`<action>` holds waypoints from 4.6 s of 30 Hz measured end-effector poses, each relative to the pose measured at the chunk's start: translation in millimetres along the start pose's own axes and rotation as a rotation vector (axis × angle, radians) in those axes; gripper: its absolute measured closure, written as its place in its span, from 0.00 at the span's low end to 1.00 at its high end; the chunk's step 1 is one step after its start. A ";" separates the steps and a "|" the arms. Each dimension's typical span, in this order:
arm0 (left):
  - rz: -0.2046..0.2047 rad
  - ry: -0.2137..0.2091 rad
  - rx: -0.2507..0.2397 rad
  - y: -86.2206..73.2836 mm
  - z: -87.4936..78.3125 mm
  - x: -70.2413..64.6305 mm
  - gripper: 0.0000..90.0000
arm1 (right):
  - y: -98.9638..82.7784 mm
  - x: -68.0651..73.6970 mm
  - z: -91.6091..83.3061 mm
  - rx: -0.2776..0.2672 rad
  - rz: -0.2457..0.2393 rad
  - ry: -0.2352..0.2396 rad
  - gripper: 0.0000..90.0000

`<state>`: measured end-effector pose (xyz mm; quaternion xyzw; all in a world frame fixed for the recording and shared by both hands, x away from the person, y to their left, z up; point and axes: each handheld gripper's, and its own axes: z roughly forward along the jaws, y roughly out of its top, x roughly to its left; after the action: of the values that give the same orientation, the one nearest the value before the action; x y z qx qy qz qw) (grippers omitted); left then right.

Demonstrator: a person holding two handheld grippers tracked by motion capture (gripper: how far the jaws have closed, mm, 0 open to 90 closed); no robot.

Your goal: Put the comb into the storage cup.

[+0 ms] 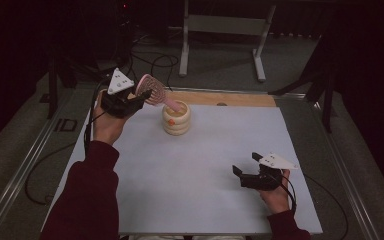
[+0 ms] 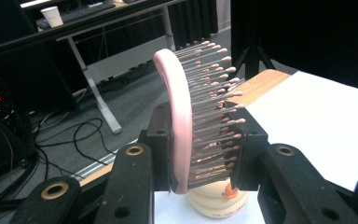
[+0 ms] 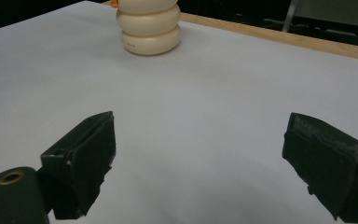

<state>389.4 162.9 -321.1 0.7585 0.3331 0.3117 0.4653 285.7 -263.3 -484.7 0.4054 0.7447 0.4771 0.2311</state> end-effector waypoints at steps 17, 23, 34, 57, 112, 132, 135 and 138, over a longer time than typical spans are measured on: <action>0.007 -0.001 0.035 -2.9 12.6 0.5 0.74 | 0.1 -0.2 0.0 0.000 0.001 0.001 0.11; 0.007 -0.001 0.043 -3.9 16.0 0.6 0.74 | 0.1 -0.1 0.0 0.000 0.001 0.002 0.11; 0.018 0.003 0.053 -0.6 22.8 -1.2 0.74 | 0.2 -0.6 -0.4 -0.001 0.004 0.004 0.11; 0.023 0.016 0.096 1.2 35.9 -1.0 0.74 | 0.6 -1.3 -1.1 -0.006 0.004 0.003 0.11; 0.030 0.016 0.187 -9.5 68.4 -9.1 0.74 | 1.0 -6.1 -4.3 -0.032 0.016 0.002 0.11; 0.031 0.012 0.198 -11.7 77.3 -12.8 0.74 | 0.1 -8.0 -4.8 -0.025 0.023 -0.005 0.11; 0.029 0.011 0.199 -11.7 77.4 -12.7 0.74 | -0.2 -8.1 -4.4 -0.021 0.027 -0.013 0.11; 0.030 0.012 0.204 -11.7 78.4 -12.9 0.74 | -0.3 -8.6 -4.3 -0.022 0.026 -0.012 0.11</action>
<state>440.7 117.7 -363.1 0.8049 0.3546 0.2878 0.3791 287.3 -272.7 -483.5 0.4154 0.7325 0.4859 0.2340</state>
